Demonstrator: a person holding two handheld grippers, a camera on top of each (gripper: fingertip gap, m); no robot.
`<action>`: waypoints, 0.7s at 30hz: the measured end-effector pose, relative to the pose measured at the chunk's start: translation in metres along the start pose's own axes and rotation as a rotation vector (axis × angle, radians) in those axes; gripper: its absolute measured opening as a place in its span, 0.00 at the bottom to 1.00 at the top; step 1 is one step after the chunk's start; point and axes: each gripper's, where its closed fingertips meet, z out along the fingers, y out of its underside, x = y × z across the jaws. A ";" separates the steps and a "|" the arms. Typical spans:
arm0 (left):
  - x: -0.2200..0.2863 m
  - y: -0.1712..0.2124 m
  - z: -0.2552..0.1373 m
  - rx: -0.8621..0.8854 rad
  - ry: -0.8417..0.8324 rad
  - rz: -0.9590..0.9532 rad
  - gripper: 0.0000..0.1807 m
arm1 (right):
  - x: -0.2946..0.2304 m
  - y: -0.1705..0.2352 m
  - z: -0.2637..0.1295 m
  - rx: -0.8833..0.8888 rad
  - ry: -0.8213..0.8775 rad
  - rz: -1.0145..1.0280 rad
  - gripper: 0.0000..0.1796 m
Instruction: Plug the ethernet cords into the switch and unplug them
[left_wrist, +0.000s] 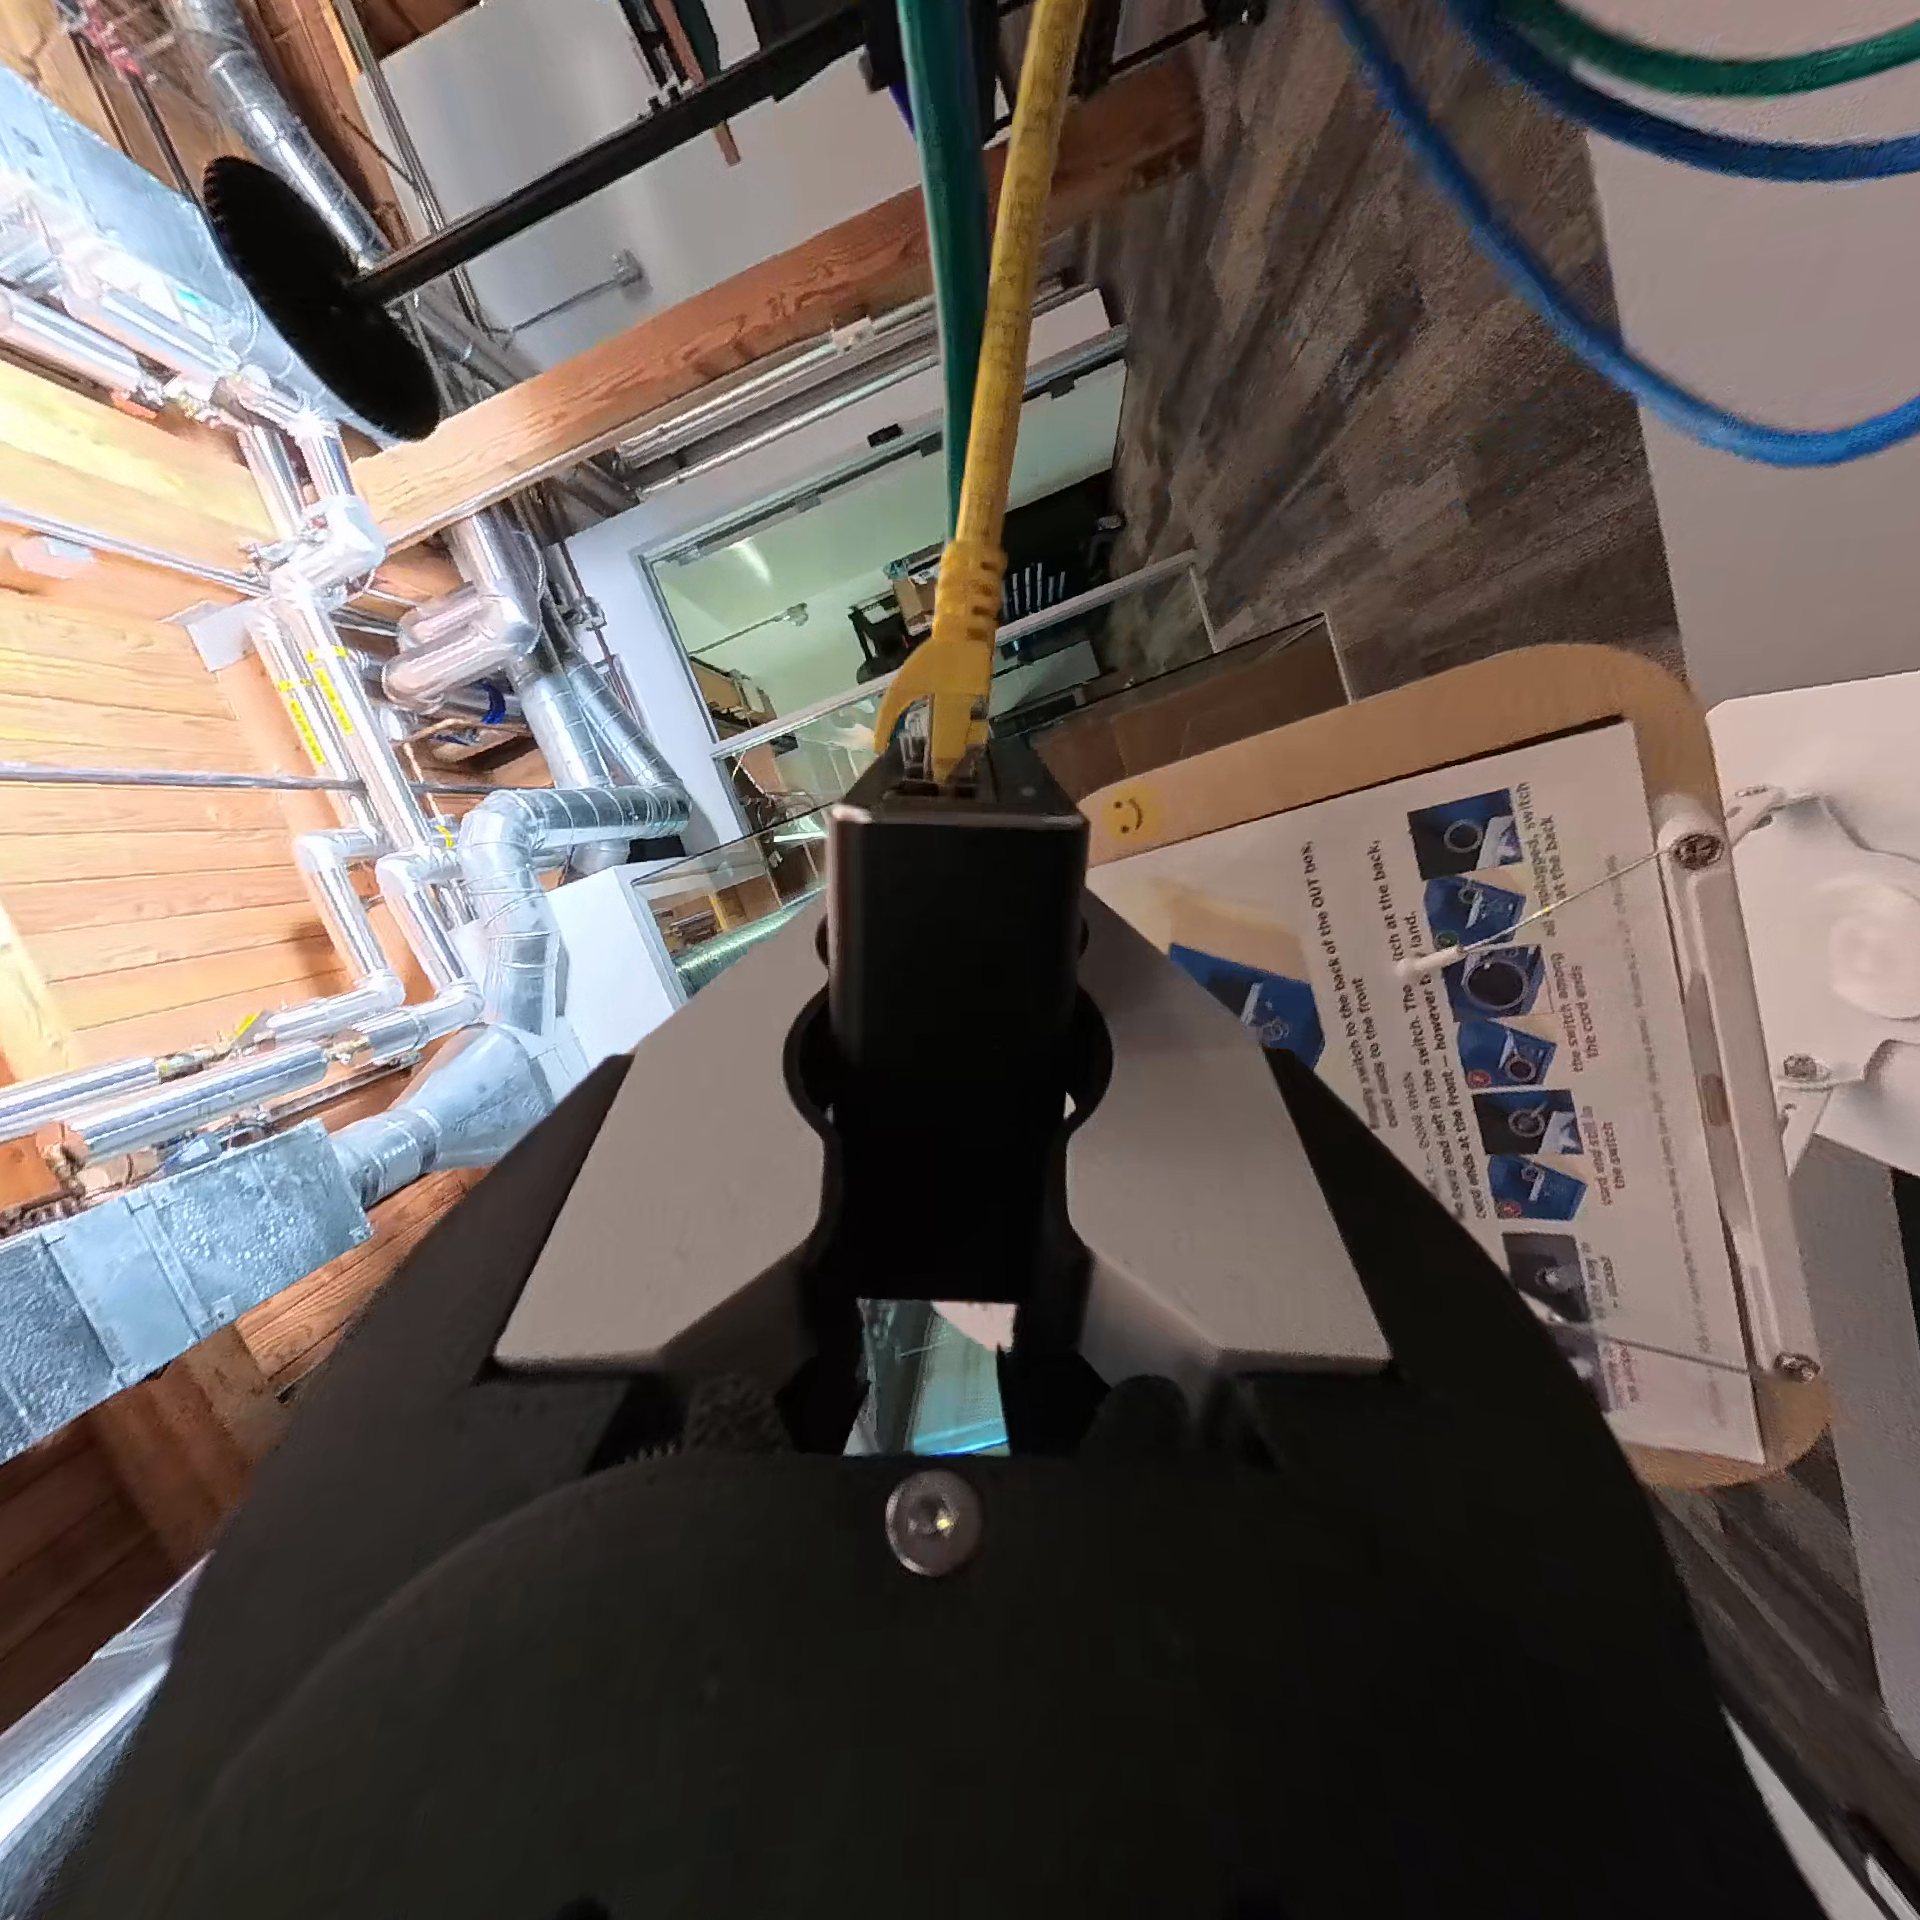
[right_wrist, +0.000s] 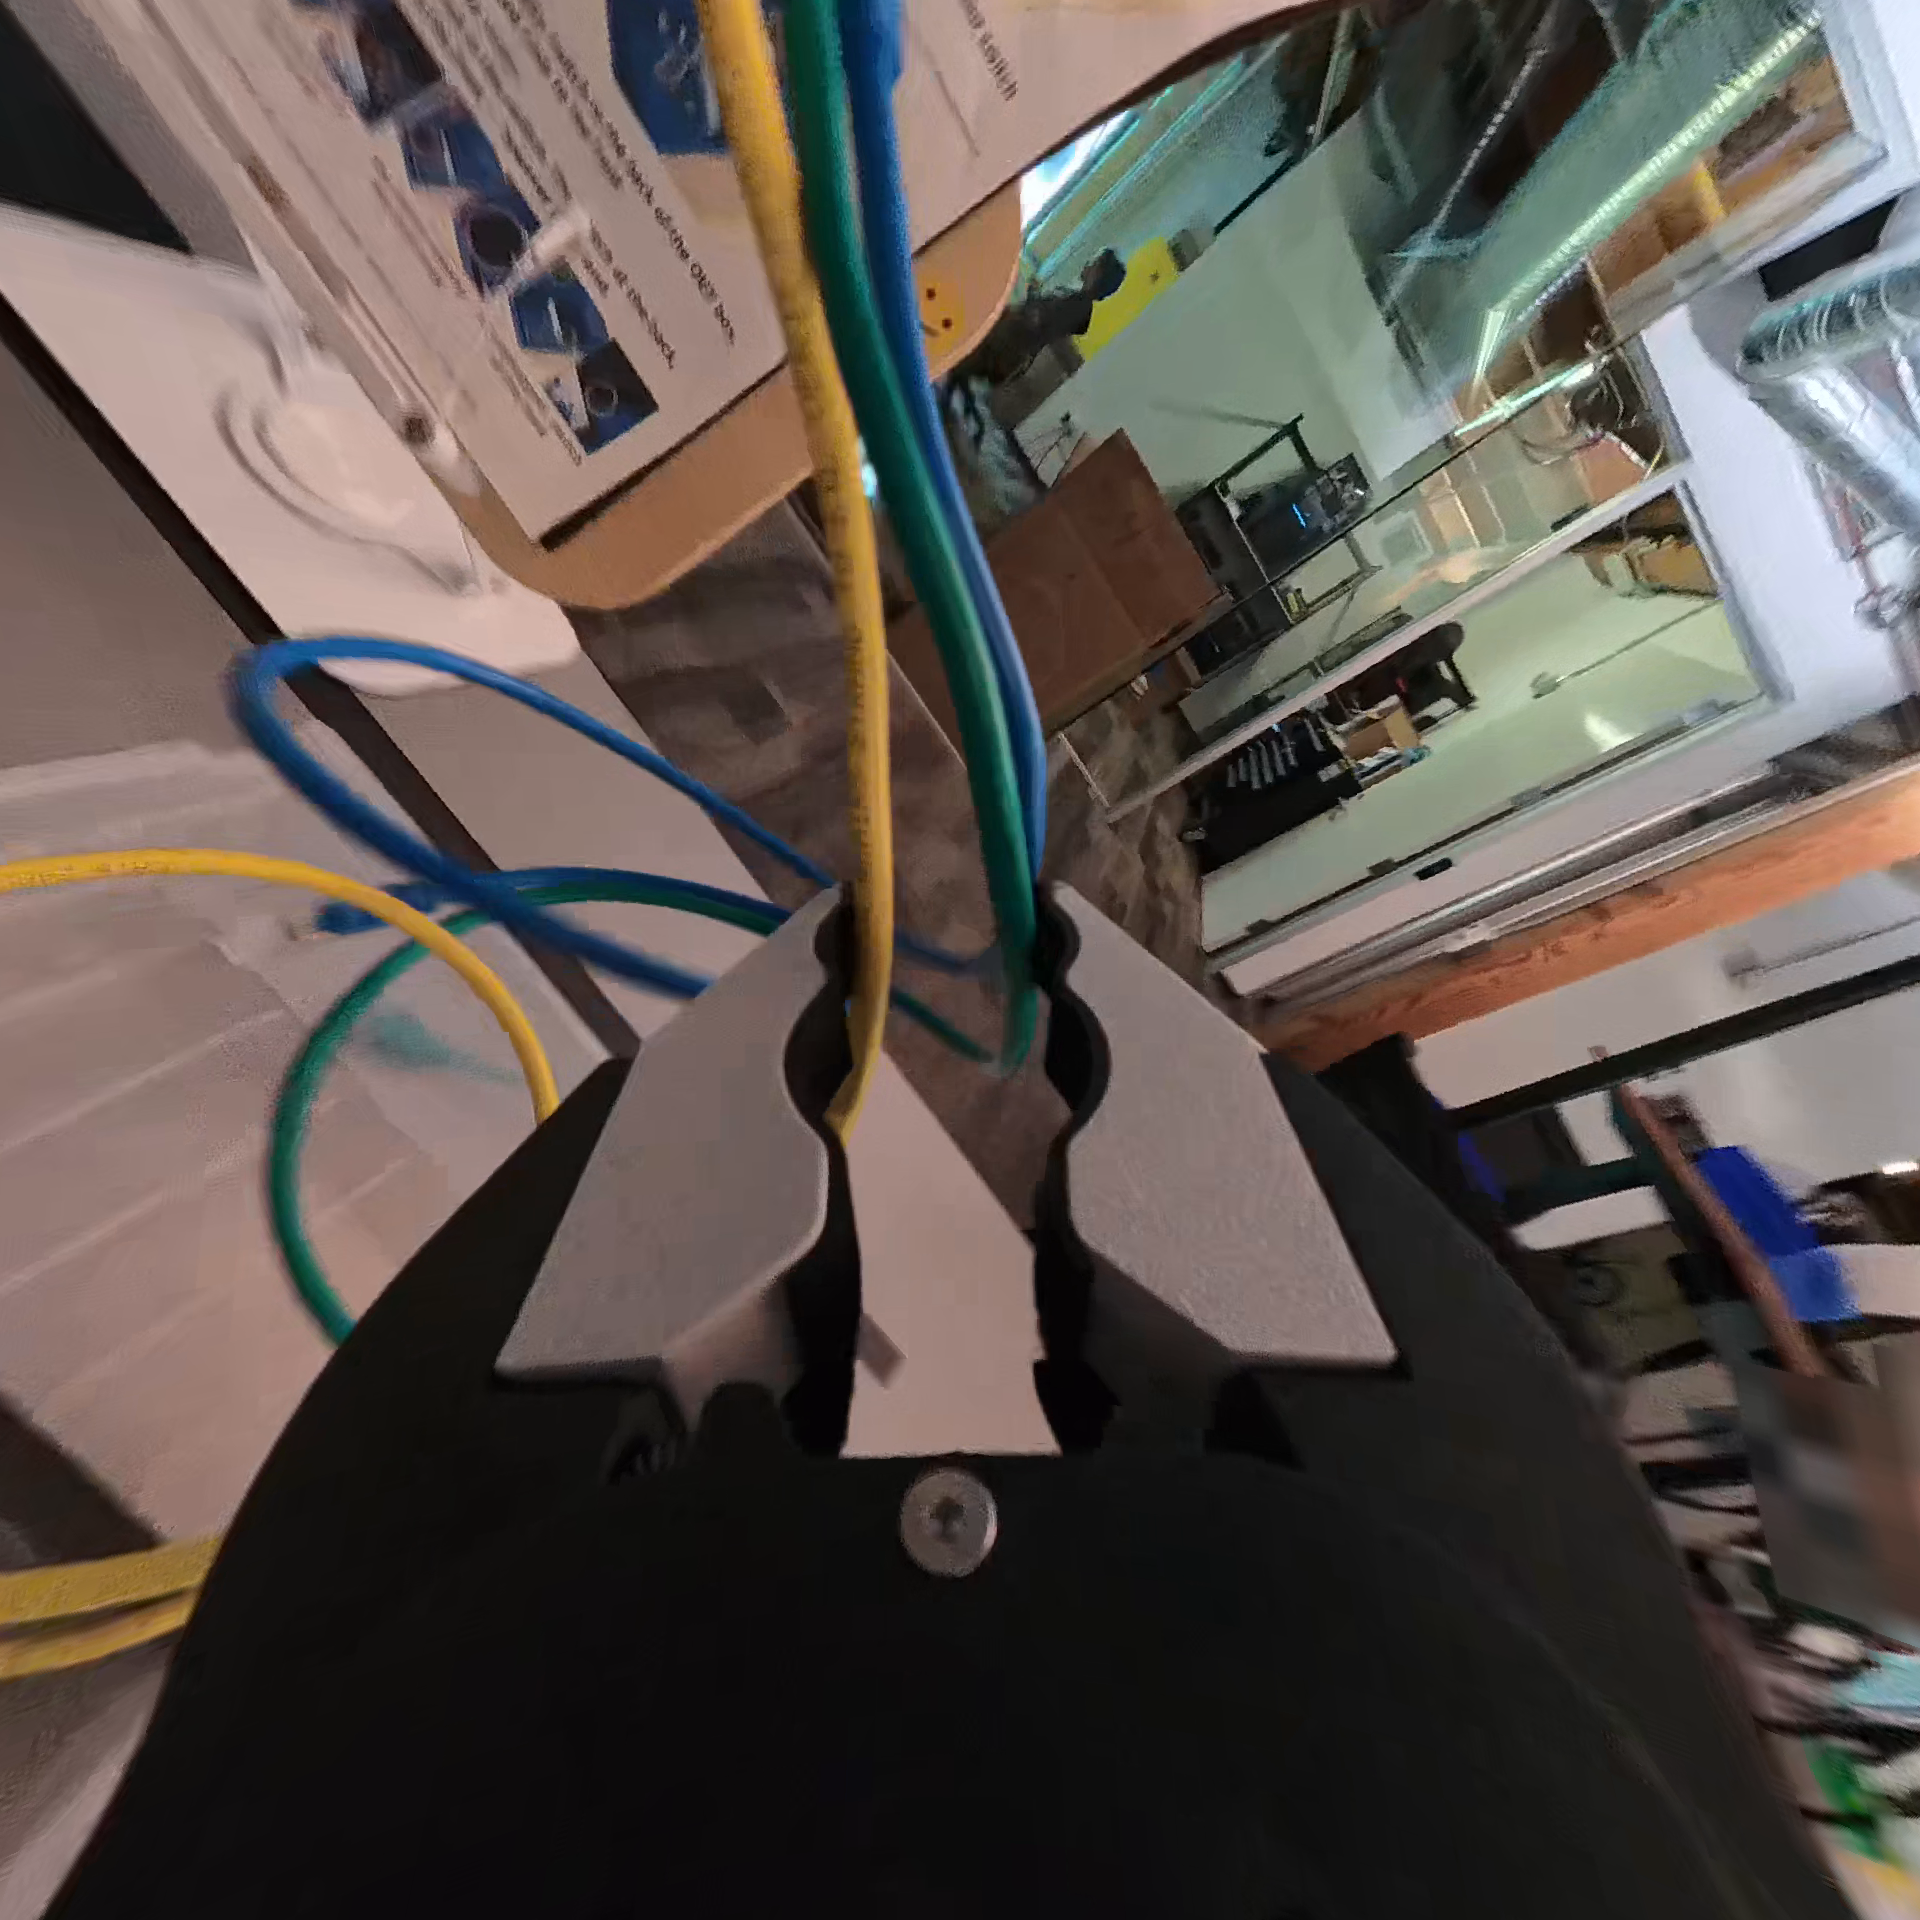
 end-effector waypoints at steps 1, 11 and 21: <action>0.003 -0.002 0.004 0.005 0.009 0.000 0.19 | -0.003 0.002 -0.007 0.040 -0.014 0.075 0.21; -0.031 0.024 0.021 0.013 -0.036 -0.096 0.19 | 0.009 0.042 -0.082 0.563 -0.401 0.798 0.36; -0.073 0.034 0.020 0.000 -0.092 -0.138 0.19 | -0.006 0.049 -0.053 0.618 -0.528 0.942 0.65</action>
